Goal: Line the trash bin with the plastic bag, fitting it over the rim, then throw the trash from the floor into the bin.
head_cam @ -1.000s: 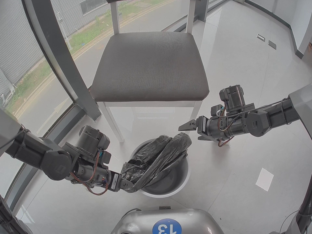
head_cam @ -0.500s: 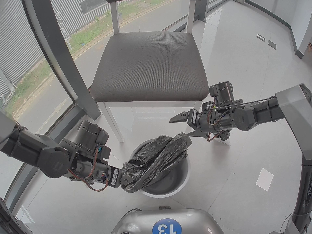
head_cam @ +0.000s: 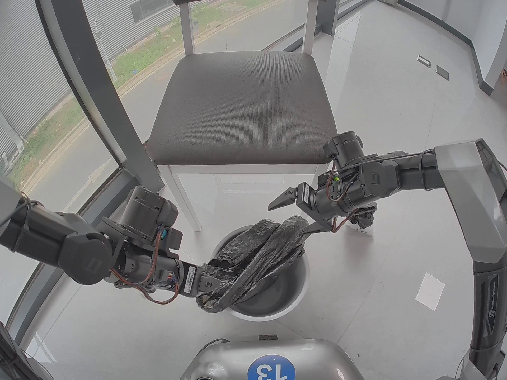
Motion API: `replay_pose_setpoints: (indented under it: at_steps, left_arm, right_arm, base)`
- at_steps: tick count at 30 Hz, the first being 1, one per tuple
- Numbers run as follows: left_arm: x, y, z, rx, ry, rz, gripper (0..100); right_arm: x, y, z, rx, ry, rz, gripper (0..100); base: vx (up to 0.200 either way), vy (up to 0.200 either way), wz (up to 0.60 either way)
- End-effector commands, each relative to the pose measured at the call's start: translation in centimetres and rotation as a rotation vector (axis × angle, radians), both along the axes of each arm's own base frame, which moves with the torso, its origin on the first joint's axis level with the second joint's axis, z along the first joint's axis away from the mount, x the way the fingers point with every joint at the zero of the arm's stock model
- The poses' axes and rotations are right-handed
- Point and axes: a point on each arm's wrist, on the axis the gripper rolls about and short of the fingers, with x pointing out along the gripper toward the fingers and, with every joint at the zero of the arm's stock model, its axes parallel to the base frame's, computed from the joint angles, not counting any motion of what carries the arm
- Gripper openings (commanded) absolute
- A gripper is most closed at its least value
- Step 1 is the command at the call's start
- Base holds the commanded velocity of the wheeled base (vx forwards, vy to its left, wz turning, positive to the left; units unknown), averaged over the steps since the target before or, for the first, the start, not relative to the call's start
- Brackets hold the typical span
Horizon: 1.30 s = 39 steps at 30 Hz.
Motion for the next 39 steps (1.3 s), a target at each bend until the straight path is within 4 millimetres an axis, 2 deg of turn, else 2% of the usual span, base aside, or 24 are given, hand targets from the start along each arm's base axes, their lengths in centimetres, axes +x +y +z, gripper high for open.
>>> replay_pose_setpoints:
  at_steps: [1,10,16,21,25,26,28,32,36,39]
  left_arm:
    - [0.1,-0.1,0.1,-0.004,-0.005,-0.001,100]
    - [0.6,-0.4,0.0,-0.018,-0.029,-0.002,100]
    - [0.7,-0.5,-0.1,-0.019,-0.027,-0.006,100]
    - [0.7,-0.5,-0.1,-0.02,-0.028,-0.004,100]
    - [0.7,-0.6,-0.1,-0.021,-0.029,-0.006,100]
    - [0.7,-0.6,-0.1,-0.021,-0.029,-0.006,100]
    - [0.7,-0.7,-0.1,-0.023,-0.028,-0.009,100]
    - [0.6,-1.2,0.1,-0.03,-0.035,-0.025,100]
    - [0.4,-1.9,0.1,-0.045,-0.05,-0.051,100]
    - [0.1,-2.3,-0.1,-0.041,-0.043,-0.066,100]
  right_arm:
    - [0.7,0.3,-1.4,-0.009,0.027,0.003,100]
    - [1.0,0.3,-3.8,-0.044,0.102,0.001,100]
    - [0.5,-0.1,-4.2,-0.081,0.17,0.004,100]
    - [-0.8,-0.7,-1.3,-0.083,0.157,0.024,100]
    - [-3.3,-1.5,3.2,-0.044,0.044,0.1,100]
    - [-3.3,-1.5,3.2,-0.044,0.044,0.1,100]
    - [-4.8,-2.1,4.5,-0.049,-0.014,0.149,100]
    - [-5.9,-2.6,4.2,-0.089,-0.03,0.177,100]
    - [-7.9,-3.3,6.2,-0.083,-0.064,0.187,100]
    - [-8.6,-3.5,6.1,-0.092,-0.056,0.195,100]
  base:
    - [0.0,0.0,0.0]
    - [0.0,0.0,0.0]
    - [0.0,0.0,0.0]
    - [0.0,0.0,0.0]
    - [0.0,0.0,0.0]
    - [0.0,0.0,0.0]
    - [0.0,0.0,0.0]
    - [0.0,0.0,0.0]
    - [0.0,0.0,0.0]
    - [0.0,0.0,0.0]
